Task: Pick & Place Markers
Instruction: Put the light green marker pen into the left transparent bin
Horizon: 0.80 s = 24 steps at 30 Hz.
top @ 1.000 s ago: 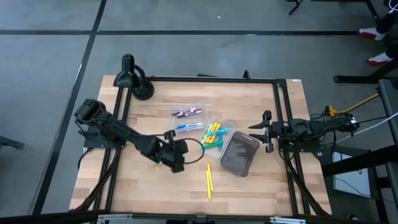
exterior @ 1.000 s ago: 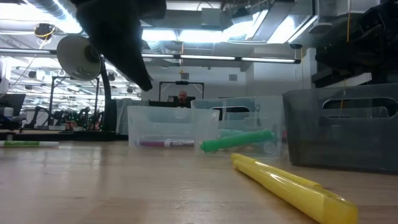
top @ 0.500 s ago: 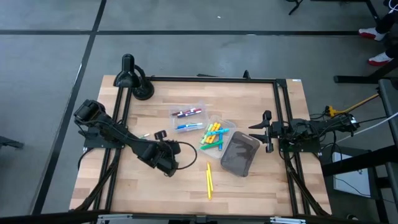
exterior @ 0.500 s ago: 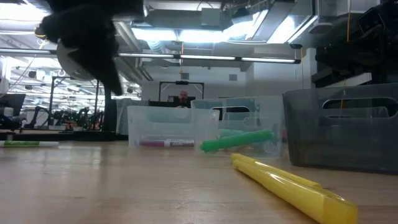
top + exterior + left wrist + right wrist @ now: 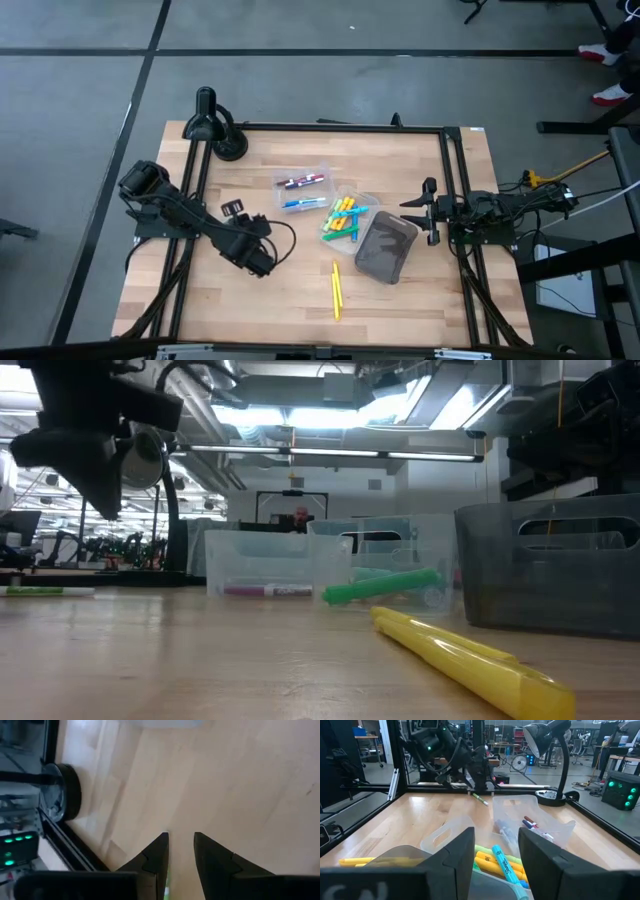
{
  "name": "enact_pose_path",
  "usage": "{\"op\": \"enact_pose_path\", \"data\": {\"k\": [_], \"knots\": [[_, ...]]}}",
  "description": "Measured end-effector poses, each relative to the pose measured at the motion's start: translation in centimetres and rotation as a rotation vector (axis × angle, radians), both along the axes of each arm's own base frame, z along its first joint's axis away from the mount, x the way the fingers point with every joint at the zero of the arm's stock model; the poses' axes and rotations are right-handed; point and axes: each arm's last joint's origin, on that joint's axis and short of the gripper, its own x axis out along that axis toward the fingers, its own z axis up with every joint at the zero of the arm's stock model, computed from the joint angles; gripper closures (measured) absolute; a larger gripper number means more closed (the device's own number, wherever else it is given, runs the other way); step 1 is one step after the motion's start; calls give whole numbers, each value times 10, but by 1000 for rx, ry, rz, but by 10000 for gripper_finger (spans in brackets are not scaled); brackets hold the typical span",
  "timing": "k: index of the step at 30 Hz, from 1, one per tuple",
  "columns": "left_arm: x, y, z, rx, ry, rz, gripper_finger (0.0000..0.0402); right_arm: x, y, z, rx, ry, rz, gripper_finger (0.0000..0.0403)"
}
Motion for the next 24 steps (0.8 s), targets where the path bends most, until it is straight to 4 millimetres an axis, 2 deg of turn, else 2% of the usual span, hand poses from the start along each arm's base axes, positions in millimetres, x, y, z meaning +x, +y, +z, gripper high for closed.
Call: {"op": "enact_pose_path", "data": {"k": [8,11,24], "knots": [[-28,17,-34,33,178,69,316,0,0,0,0,0,0,251],[-36,22,-41,24,178,93,315,0,0,0,0,0,0,251],[-76,41,-30,-124,-107,156,315,0,0,0,0,0,0,251]]}}
